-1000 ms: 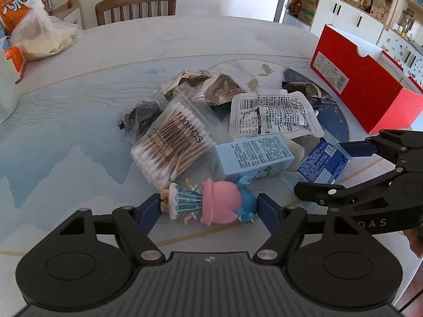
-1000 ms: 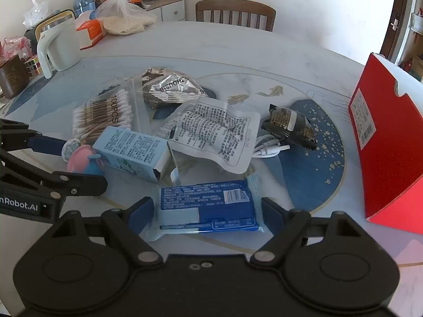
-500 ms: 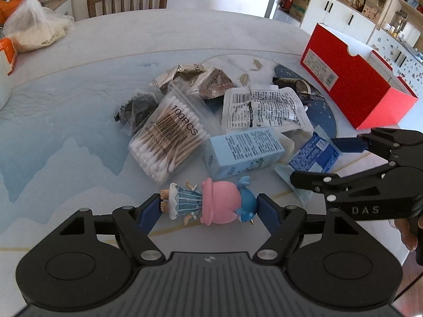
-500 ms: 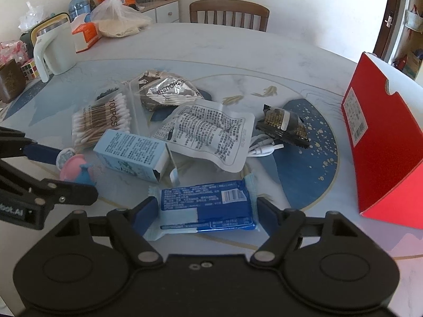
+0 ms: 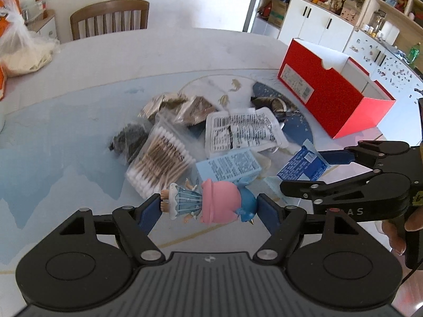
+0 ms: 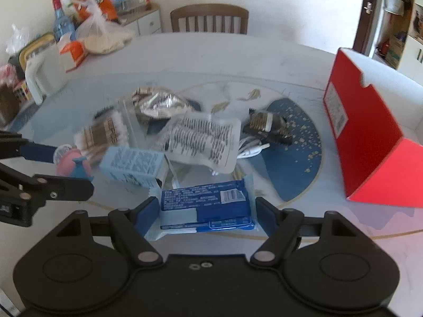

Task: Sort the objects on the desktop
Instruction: 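Close left gripper on pink figurine while right gripper grasps blue wrapped packet, then lift pink figurine with left gripper while right gripper carries blue packet toward red box, then lower figurine into red box and open left gripper while right gripper releases blue packet inside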

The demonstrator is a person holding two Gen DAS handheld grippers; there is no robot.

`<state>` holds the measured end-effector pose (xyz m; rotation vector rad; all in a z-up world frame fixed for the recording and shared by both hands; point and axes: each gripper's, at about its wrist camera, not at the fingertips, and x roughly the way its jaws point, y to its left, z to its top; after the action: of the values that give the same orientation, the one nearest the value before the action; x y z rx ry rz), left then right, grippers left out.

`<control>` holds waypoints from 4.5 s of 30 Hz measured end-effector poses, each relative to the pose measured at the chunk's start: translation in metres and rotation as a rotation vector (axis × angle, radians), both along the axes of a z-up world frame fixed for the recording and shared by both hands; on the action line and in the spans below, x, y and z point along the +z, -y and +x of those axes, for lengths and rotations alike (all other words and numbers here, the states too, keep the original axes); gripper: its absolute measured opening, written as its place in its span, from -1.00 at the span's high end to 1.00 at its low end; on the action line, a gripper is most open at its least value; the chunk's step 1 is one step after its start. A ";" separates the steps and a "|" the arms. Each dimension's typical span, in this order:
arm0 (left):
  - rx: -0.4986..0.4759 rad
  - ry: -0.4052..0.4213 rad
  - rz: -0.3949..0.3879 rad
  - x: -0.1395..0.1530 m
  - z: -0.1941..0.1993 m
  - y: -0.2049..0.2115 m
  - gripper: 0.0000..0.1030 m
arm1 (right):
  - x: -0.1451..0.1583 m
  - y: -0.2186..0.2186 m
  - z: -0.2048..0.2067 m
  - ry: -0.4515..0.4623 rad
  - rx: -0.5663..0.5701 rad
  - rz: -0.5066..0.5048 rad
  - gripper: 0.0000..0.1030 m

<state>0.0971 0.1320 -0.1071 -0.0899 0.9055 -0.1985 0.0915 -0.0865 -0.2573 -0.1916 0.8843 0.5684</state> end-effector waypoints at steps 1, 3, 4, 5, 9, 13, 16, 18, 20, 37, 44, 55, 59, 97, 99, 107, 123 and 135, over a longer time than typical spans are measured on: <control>-0.003 0.004 -0.001 0.002 0.000 0.000 -0.50 | 0.003 0.001 -0.001 -0.003 -0.011 0.005 -0.49; -0.008 0.005 -0.007 0.007 0.002 -0.001 -0.50 | 0.012 0.006 -0.002 -0.017 -0.043 0.021 0.09; -0.012 0.006 -0.009 0.009 0.003 -0.001 -0.50 | 0.014 0.008 -0.001 -0.034 -0.059 0.026 0.15; -0.018 0.009 -0.010 0.012 0.003 -0.001 -0.50 | 0.018 0.012 -0.001 -0.042 -0.080 0.036 0.12; -0.045 0.027 -0.005 0.018 0.004 0.003 -0.50 | 0.012 0.007 -0.002 -0.019 -0.066 -0.030 0.13; -0.033 0.010 -0.010 0.016 0.003 0.003 -0.50 | 0.010 0.006 -0.003 -0.045 -0.033 -0.002 -0.41; -0.030 0.007 -0.006 0.015 0.000 0.002 -0.50 | 0.011 0.001 -0.011 -0.010 0.004 0.010 -0.69; -0.020 0.005 -0.004 0.015 -0.001 0.001 -0.50 | 0.004 -0.007 -0.009 -0.033 0.028 -0.006 -0.70; -0.011 0.000 -0.003 0.014 -0.002 -0.002 -0.50 | -0.005 -0.014 -0.007 -0.049 0.053 -0.025 -0.72; 0.023 -0.025 0.018 0.008 -0.003 -0.012 -0.50 | -0.034 -0.031 -0.007 -0.037 0.101 -0.088 -0.85; 0.026 -0.026 0.017 0.007 -0.003 -0.013 -0.50 | -0.030 -0.033 -0.011 -0.013 0.118 -0.081 -0.55; 0.025 -0.021 0.010 0.007 -0.006 -0.017 -0.50 | -0.028 -0.035 -0.013 0.002 0.111 -0.105 -0.38; 0.026 -0.017 0.010 0.008 -0.007 -0.018 -0.50 | -0.021 -0.034 -0.016 0.023 0.108 -0.110 -0.36; -0.122 0.117 0.008 0.086 0.035 0.122 -0.50 | 0.095 0.125 0.024 0.151 -0.054 0.062 -0.35; -0.128 0.124 0.002 0.091 0.043 0.137 -0.50 | 0.098 0.137 0.033 0.163 -0.054 0.060 -0.35; -0.151 0.136 -0.005 0.100 0.083 0.194 -0.50 | 0.099 0.182 0.075 0.180 -0.062 0.057 -0.35; -0.212 0.101 0.050 0.090 0.158 0.269 -0.50 | 0.082 0.241 0.147 0.122 -0.111 0.058 -0.35; -0.257 0.022 0.094 0.066 0.207 0.303 -0.50 | 0.057 0.248 0.193 0.053 -0.134 0.021 -0.35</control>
<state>0.3039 -0.1714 -0.0416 0.1166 0.9018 -0.3941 0.2844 -0.3349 -0.2007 -0.1270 0.8328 0.4462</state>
